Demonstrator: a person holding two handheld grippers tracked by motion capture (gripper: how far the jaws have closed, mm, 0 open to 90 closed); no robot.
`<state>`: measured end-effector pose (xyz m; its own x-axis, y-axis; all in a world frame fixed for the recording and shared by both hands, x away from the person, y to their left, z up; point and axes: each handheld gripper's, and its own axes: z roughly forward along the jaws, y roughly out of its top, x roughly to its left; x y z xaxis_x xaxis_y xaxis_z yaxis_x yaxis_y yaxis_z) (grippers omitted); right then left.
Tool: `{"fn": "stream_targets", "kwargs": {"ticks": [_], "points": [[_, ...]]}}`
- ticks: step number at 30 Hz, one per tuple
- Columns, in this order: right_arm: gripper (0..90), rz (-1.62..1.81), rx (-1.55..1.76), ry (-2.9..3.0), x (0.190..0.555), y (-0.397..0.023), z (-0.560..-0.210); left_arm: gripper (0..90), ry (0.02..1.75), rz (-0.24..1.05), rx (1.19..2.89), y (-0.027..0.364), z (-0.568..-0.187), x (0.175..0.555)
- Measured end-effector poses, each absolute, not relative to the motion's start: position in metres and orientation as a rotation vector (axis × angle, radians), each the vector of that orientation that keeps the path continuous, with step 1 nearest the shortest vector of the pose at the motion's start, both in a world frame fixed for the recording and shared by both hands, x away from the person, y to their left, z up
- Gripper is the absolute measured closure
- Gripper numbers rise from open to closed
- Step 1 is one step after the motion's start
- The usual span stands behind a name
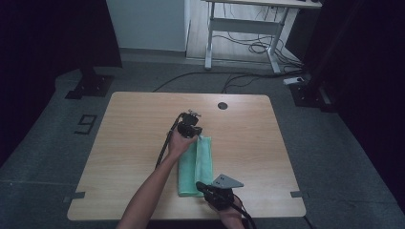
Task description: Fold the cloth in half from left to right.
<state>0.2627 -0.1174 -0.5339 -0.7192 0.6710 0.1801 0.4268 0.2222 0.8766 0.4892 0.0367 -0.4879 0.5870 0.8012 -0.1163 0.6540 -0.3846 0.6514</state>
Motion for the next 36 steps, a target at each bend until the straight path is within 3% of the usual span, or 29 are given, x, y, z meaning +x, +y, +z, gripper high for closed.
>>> {"fn": "stream_targets", "kwargs": {"ticks": [36], "points": [[88.2,1.449,1.085,2.285,0.261,-0.126,-0.544,88.7,1.139,0.246,2.193,0.022,-0.513,0.493]]}}
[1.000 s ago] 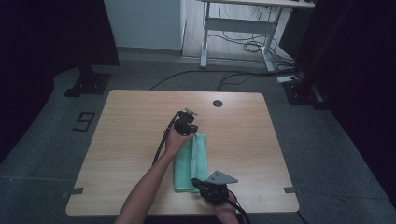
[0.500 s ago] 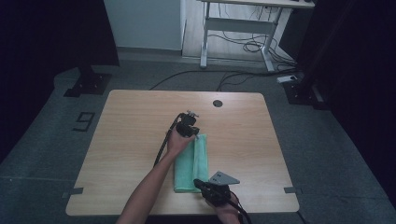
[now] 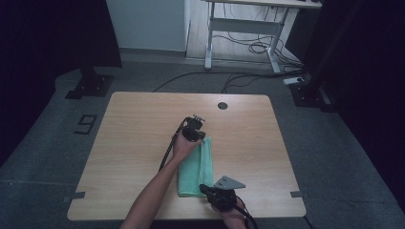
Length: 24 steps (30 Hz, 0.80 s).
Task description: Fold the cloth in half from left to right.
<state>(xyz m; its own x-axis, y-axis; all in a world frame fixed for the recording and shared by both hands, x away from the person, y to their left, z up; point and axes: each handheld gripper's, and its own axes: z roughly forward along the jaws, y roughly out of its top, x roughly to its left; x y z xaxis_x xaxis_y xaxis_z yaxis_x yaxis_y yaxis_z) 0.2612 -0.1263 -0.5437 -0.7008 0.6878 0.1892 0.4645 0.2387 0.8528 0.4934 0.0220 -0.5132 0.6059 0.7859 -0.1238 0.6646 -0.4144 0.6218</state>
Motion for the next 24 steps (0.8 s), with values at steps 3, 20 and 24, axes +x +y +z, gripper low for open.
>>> {"fn": "stream_targets", "kwargs": {"ticks": [3,20,24], "points": [[88.2,1.446,1.089,2.285,0.261,-0.127,-0.544,88.6,1.137,0.242,2.194,0.021,-0.514,0.493],[88.1,1.446,1.11,2.284,0.259,-0.131,-0.546,88.6,1.1,0.246,2.2,0.012,-0.509,0.49],[88.0,1.437,1.112,2.296,0.259,-0.131,-0.547,88.5,1.102,0.24,2.215,0.009,-0.511,0.491]]}}
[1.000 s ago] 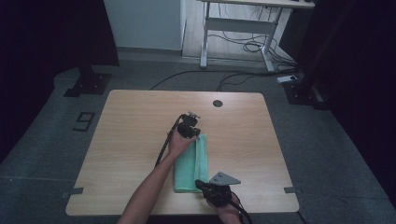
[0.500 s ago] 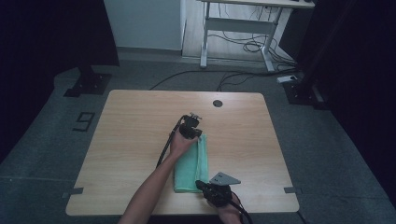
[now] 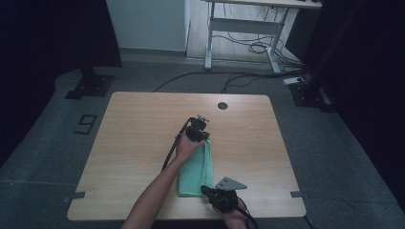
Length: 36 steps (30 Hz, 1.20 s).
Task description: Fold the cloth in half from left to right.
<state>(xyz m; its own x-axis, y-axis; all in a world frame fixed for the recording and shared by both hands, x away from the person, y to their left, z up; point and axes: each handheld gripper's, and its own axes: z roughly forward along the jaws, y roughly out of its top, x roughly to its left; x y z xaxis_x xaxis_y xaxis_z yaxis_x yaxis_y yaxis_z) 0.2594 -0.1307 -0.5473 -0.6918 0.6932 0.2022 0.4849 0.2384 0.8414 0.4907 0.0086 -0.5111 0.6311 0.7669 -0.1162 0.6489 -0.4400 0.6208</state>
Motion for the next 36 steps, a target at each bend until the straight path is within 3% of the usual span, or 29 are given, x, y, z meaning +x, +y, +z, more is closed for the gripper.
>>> {"fn": "stream_targets", "kwargs": {"ticks": [36], "points": [[85.2,1.361,1.226,2.319,0.261,-0.146,-0.555,83.3,1.109,0.23,2.221,-0.002,-0.523,0.491]]}}
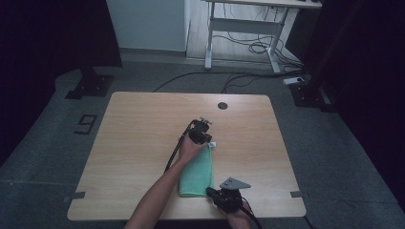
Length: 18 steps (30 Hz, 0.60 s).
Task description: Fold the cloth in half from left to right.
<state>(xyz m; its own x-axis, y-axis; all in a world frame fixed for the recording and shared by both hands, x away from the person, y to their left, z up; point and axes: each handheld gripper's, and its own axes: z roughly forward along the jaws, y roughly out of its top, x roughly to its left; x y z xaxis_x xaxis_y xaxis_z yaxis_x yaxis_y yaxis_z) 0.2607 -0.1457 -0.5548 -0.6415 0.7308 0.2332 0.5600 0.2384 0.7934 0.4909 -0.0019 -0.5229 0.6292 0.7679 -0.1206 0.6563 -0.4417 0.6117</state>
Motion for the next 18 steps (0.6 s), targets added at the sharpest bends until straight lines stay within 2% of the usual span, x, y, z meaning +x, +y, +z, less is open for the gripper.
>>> {"fn": "stream_targets", "kwargs": {"ticks": [4,8,10,14,18], "points": [[74.9,1.287,1.241,2.303,0.259,-0.147,-0.555,78.0,1.1,0.235,2.224,-0.002,-0.524,0.49],[57.5,1.237,1.249,2.278,0.256,-0.148,-0.552,62.0,1.072,0.264,2.209,0.001,-0.517,0.487],[53.4,1.235,1.261,2.256,0.256,-0.151,-0.551,55.0,1.051,0.291,2.212,0.004,-0.509,0.483],[50.1,1.257,1.277,2.219,0.259,-0.159,-0.545,48.9,1.027,0.308,2.182,0.015,-0.495,0.476],[52.9,1.302,1.275,2.196,0.261,-0.164,-0.539,48.1,1.018,0.306,2.176,0.025,-0.489,0.469]]}}
